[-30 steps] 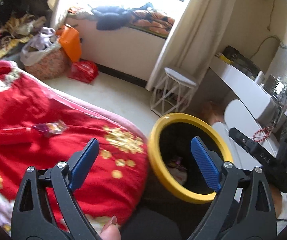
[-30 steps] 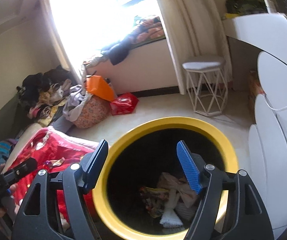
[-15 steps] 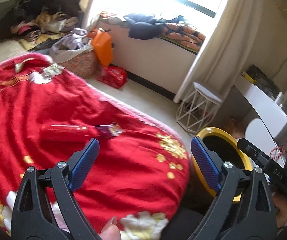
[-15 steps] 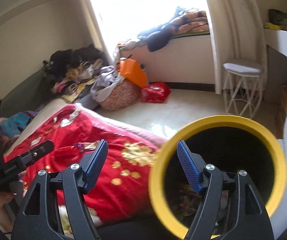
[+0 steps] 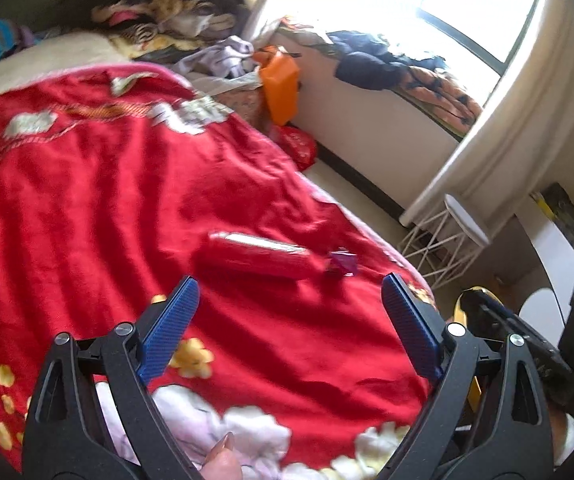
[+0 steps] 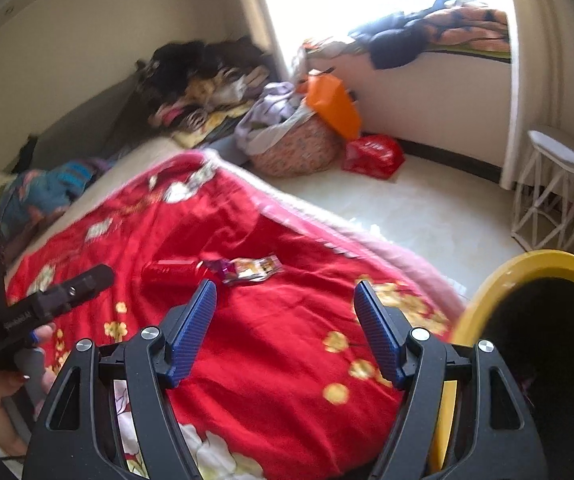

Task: Collect trash
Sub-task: 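Move both open tools back over the bedspread toward the red can, then grasp the red can with the left tool while the right tool grasps a chip bag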

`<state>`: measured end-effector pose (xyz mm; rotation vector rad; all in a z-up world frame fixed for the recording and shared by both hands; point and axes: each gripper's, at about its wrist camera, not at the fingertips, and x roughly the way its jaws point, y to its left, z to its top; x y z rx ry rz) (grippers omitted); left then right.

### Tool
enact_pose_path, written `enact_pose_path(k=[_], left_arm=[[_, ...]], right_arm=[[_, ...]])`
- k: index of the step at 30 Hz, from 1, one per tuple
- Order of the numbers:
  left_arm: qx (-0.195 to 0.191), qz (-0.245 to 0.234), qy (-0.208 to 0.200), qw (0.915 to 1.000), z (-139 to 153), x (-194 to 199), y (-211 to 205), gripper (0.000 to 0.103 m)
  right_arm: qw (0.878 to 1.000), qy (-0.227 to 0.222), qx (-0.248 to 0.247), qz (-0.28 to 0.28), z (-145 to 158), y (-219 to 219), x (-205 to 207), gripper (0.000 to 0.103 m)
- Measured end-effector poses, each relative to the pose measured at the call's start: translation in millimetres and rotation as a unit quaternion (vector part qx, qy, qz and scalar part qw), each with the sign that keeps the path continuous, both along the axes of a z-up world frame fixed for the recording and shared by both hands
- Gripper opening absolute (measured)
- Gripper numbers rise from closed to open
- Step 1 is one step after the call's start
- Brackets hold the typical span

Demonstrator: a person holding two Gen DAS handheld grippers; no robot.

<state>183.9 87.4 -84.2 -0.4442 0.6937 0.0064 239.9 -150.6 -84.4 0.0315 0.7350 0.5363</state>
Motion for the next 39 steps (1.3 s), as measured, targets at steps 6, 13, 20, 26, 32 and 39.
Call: enact_pose_path(k=[6,13,20,26,32,39], left_arm=[[-0.051,0.010,0.031,0.9982,-18,2,27,0.058],[-0.111,0.002,0.053,0.9923,-36,17,37,0.050],[-0.152,0.009,0.063,0.9863,-51,35,42,0.050],[-0.199,0.034,0.068,0.9771,-63,52,47,0.050],[-0.223,0.066,0.072,0.9699,-68,64,50,0.050],[-0.221,0.084,0.075,0.9686,-67,72,48,0.034]], right_arm=[[0.998,0.019,-0.035,0.049,-20,40,25,0.064],[0.994,0.031,-0.070,0.084,-40,71,45,0.053],[0.991,0.050,-0.063,0.106,-54,88,61,0.034],[0.991,0.052,-0.034,0.115,-56,82,57,0.012],[0.995,0.037,0.016,0.094,-39,50,34,0.011],[0.995,0.030,0.075,0.052,-20,6,1,0.011]])
